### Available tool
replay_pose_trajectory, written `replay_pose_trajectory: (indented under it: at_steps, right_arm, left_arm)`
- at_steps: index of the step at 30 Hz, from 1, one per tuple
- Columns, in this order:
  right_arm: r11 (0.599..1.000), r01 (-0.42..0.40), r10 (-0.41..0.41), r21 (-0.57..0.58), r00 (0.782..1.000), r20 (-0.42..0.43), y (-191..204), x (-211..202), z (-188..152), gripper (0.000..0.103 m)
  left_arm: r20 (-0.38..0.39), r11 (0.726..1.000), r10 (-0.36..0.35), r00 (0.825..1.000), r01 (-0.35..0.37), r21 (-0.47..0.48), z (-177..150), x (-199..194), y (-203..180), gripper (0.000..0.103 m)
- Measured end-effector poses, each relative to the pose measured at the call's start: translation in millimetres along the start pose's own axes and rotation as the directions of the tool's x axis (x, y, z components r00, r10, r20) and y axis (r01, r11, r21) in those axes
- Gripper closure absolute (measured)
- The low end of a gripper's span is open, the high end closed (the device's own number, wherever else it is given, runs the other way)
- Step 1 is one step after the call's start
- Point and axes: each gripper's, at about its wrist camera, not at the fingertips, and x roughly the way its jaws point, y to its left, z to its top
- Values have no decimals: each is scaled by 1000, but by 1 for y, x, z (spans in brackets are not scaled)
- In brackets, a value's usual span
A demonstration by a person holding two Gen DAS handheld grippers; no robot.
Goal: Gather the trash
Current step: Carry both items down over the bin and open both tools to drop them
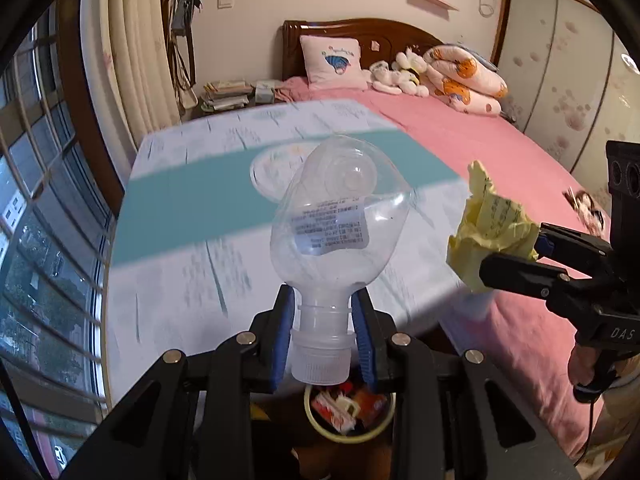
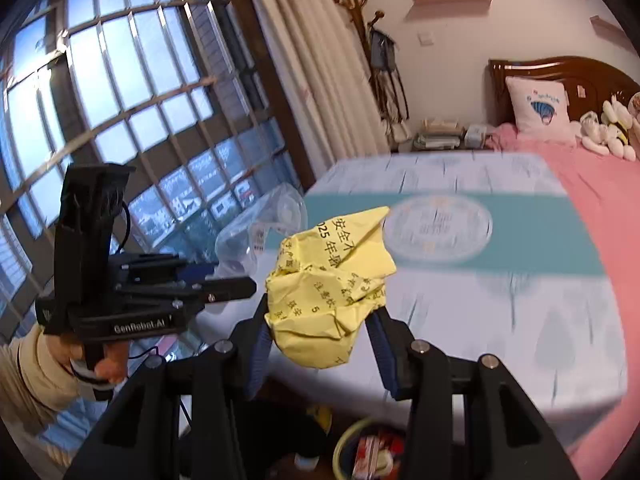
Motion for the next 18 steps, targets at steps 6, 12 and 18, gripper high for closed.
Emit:
replay_pose_trajectory:
  at_steps: [6,12,18]
  right_arm:
    - [1000,18,-16,11,989,-145,8,14,-77,58]
    - [996,60,-37,64,952,-304,-14,59,-148,58]
    - [981,114,-31,156,890,-455,-51,121,-209,58]
  left_arm:
    - [-110,998,-62,992,62,-5,-80,28,-14,76]
    - [-241,994,-80,967,95,50,-149,92,-37,76]
    - [-392,993,-80,916,107,46,-192,171,-44,76]
